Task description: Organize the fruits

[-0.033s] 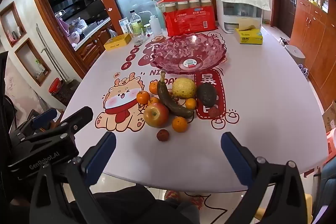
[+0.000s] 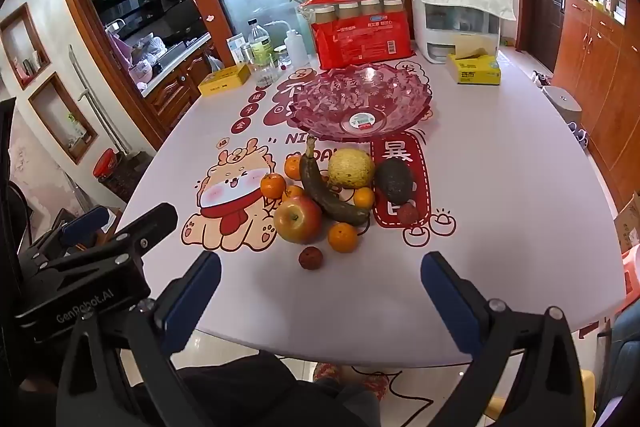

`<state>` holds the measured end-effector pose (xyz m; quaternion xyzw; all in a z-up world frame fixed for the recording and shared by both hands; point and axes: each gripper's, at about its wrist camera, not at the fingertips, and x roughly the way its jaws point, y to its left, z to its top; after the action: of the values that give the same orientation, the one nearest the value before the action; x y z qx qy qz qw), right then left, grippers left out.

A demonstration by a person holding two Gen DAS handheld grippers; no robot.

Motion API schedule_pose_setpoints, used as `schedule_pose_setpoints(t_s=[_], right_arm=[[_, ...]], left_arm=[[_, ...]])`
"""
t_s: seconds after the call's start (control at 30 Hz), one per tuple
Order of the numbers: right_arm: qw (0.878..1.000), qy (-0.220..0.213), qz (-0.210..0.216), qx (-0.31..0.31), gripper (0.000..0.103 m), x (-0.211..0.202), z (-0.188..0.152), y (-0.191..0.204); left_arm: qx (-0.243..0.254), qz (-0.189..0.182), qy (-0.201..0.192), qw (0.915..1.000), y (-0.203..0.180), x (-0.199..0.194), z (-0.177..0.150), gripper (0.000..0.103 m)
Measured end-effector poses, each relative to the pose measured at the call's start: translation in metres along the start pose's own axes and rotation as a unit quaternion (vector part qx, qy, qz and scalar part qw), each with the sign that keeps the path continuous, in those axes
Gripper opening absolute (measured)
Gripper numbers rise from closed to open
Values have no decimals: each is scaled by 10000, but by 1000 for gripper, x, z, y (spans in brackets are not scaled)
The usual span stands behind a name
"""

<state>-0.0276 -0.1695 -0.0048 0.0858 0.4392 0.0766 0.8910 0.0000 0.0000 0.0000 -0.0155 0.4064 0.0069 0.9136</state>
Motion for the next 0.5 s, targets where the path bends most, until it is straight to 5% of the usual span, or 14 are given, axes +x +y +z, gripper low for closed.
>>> schedule_pose_setpoints(t_s=[0.5], right_arm=[[10000, 30, -17, 0, 101, 2, 3, 4]], left_arm=[[-10, -6, -6, 10000, 0, 0, 0, 102]])
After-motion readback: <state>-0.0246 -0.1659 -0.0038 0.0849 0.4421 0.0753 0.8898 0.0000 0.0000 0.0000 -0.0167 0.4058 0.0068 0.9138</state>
